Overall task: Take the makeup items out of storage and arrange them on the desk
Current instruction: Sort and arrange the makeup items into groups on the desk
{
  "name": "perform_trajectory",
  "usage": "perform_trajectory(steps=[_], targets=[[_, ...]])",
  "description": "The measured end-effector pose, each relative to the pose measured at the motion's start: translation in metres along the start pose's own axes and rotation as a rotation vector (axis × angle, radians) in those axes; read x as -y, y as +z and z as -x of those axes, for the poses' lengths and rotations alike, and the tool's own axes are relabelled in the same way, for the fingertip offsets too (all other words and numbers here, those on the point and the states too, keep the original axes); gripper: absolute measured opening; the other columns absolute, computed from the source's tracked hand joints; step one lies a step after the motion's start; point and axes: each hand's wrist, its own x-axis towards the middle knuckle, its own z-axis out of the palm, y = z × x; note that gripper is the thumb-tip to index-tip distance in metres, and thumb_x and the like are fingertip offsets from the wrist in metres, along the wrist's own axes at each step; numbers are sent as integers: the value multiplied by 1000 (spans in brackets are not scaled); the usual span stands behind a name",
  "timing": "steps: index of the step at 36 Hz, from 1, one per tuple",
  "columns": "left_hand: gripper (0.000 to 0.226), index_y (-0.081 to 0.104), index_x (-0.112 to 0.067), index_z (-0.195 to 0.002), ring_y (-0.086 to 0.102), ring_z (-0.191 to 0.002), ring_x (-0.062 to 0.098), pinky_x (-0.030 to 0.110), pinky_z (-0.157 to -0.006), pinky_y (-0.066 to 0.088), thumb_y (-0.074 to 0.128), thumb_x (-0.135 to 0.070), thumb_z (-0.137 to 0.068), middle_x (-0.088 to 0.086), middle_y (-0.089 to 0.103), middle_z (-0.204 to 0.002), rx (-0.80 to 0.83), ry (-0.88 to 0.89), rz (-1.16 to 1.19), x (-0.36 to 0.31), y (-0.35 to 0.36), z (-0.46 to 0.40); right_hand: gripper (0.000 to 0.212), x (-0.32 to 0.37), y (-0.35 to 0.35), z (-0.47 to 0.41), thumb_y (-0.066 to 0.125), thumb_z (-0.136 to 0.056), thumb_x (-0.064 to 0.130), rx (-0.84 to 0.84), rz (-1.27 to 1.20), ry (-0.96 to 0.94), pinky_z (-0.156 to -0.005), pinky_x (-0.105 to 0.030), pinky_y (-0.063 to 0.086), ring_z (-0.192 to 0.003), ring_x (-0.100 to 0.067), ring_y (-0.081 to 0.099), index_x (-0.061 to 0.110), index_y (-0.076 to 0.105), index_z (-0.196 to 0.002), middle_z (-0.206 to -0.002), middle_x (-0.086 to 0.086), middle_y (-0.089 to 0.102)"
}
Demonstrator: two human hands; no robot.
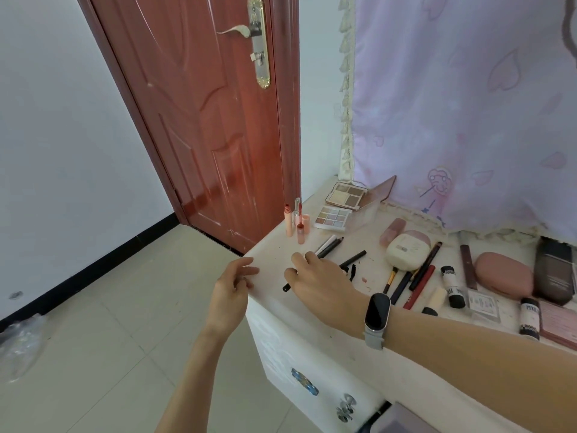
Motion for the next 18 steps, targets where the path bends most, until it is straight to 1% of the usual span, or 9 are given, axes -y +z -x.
perform_trajectory(steps=[1, 2, 3, 5, 9, 11, 13, 15, 18], targets=[[50, 52, -20, -115, 55, -68, 0, 13, -62, 43, 30, 15, -88, -4, 63, -101, 2, 16, -5, 0, 0, 0, 26, -2, 4, -2, 52, -59, -5, 63, -64, 2, -49, -27, 28, -70, -22, 52, 7, 56, -81, -89, -11, 54], [49, 50, -21, -117, 55, -67, 1, 15, -62, 43, 31, 14, -89, -4, 63, -103, 8, 26, -9, -1, 0, 1, 27, -4, 10, -4, 50, -67, -8, 88, -117, 25, -53, -29, 29, -77, -25, 48, 6, 53, -91, -98, -13, 50], [49, 49, -23, -119, 55, -66, 2, 16, -62, 43, 32, 13, -90, -5, 63, -105, 17, 31, -14, -1, 1, 2, 29, -6, 12, -6, 47, -72, -9, 97, -162, 44, -54, -30, 27, -79, -25, 43, 6, 50, -97, -102, -14, 47], [48, 47, -26, -118, 55, -66, 4, 17, -63, 42, 34, 11, -91, -7, 63, -108, 27, 31, -27, -2, 2, 3, 32, -7, 13, -7, 44, -76, -9, 99, -209, 66, -53, -31, 24, -78, -23, 36, 7, 47, -103, -104, -14, 45], [46, 46, -33, -106, 59, -68, 3, 10, -64, 42, 38, 9, -91, -10, 64, -108, -3, 28, -12, -7, 8, 7, 32, -16, 12, -5, 43, -82, -4, 51, -308, 93, -58, -30, 30, -87, -24, 47, 8, 46, -111, -102, -10, 49], [42, 46, -34, -101, 59, -67, 1, 9, -62, 43, 42, 6, -92, -8, 65, -100, -10, 30, -15, -11, 12, 8, 31, -26, 10, 0, 43, -86, 2, 9, -341, 114, -62, -28, 31, -92, -23, 50, 9, 49, -115, -103, -7, 52], [35, 47, -32, -101, 60, -68, -1, 10, -61, 45, 46, 2, -93, -4, 64, -91, -20, 34, -20, -17, 17, 10, 29, -39, 10, 7, 40, -92, 10, -30, -389, 166, -65, -26, 37, -97, -20, 51, 14, 50, -119, -107, -3, 54], [36, 48, -32, -102, 62, -71, -1, 9, -61, 46, 52, 2, -91, -6, 60, -91, -45, 63, -31, -24, 23, 10, 28, -53, 11, 17, 36, -97, 19, -49, -458, 243, -72, -27, 41, -103, -17, 51, 18, 51, -121, -112, 1, 55], [34, 49, -32, -105, 60, -73, -6, 5, -62, 43, 64, -9, -86, -14, 60, -82, -40, 104, -121, -36, 38, 10, 30, -70, 16, 30, 34, -98, 22, -42, -502, 275, -77, -27, 39, -105, -16, 49, 19, 54, -120, -118, 1, 54]])
